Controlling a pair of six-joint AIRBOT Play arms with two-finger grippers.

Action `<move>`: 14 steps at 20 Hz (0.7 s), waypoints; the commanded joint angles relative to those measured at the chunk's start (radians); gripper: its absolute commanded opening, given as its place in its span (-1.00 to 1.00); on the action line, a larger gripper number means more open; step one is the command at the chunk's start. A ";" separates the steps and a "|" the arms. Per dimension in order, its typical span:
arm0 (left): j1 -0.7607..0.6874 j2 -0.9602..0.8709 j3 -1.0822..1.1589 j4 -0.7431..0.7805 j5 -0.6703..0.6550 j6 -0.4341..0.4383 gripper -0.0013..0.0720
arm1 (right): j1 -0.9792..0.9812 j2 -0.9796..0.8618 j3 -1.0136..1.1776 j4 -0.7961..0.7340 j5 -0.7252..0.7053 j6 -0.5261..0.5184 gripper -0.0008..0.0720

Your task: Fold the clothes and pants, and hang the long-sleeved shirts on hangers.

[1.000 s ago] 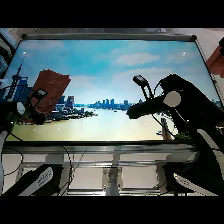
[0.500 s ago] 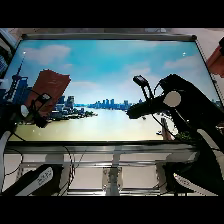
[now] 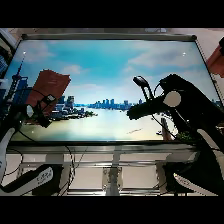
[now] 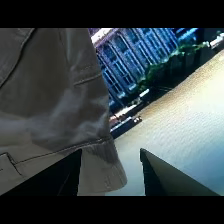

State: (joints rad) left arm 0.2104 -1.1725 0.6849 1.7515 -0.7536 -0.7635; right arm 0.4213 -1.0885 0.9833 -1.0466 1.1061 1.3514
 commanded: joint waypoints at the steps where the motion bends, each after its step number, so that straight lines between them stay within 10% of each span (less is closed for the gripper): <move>1: -0.001 -0.010 0.001 0.087 0.013 -0.073 0.21 | 0.001 0.000 0.001 0.000 0.008 0.002 -0.94; 5: -0.001 -0.006 0.001 0.133 0.014 -0.121 0.16 | 0.001 0.000 0.001 0.000 0.006 0.002 -0.94; 8: -0.001 -0.005 0.003 0.132 0.002 -0.148 -0.90 | 0.001 0.000 0.001 -0.001 0.005 0.002 -0.94; 14: -0.011 0.191 0.165 0.051 -0.017 -0.215 -0.91 | 0.001 0.000 0.009 -0.033 0.022 -0.004 -0.63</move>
State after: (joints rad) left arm 0.2062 -1.0767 0.7666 1.8545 -0.7677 -0.9573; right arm 0.4213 -1.0882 0.9867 -1.0607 1.1141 1.3533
